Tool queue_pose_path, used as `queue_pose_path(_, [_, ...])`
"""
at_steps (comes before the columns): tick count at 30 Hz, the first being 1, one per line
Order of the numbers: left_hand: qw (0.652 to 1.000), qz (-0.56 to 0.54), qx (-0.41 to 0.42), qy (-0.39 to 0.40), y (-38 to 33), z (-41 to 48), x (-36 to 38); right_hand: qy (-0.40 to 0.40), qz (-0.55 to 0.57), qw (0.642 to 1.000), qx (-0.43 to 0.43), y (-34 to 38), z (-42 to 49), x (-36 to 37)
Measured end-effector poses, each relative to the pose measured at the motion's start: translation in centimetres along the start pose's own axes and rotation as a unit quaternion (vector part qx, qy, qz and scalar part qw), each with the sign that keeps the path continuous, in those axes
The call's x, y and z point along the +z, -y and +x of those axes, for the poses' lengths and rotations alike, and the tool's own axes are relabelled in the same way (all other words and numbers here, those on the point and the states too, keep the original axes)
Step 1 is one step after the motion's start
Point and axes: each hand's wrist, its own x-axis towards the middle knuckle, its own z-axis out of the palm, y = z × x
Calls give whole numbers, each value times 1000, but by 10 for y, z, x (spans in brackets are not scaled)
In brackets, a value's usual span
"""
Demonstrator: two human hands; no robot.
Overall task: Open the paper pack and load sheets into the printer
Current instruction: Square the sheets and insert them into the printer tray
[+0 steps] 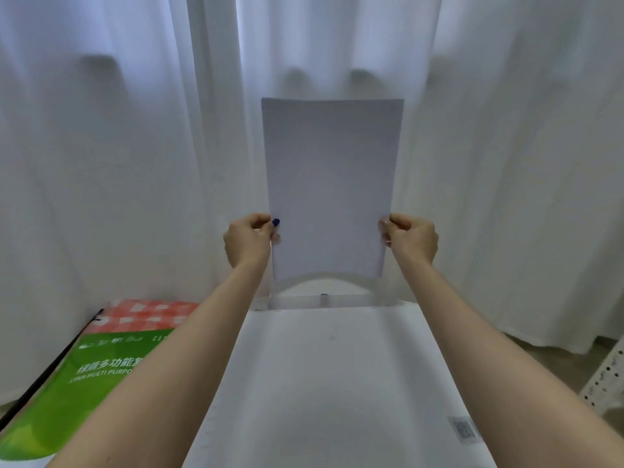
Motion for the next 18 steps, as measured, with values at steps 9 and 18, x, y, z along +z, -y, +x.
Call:
queue_pose_path(9, [998,-24,6,54,23,19,14,49,2,999,7,-34,27,15])
queue_pose_path(18, [997,-17,-19,73,49,25,20,78,12,997,20,-57,39,28])
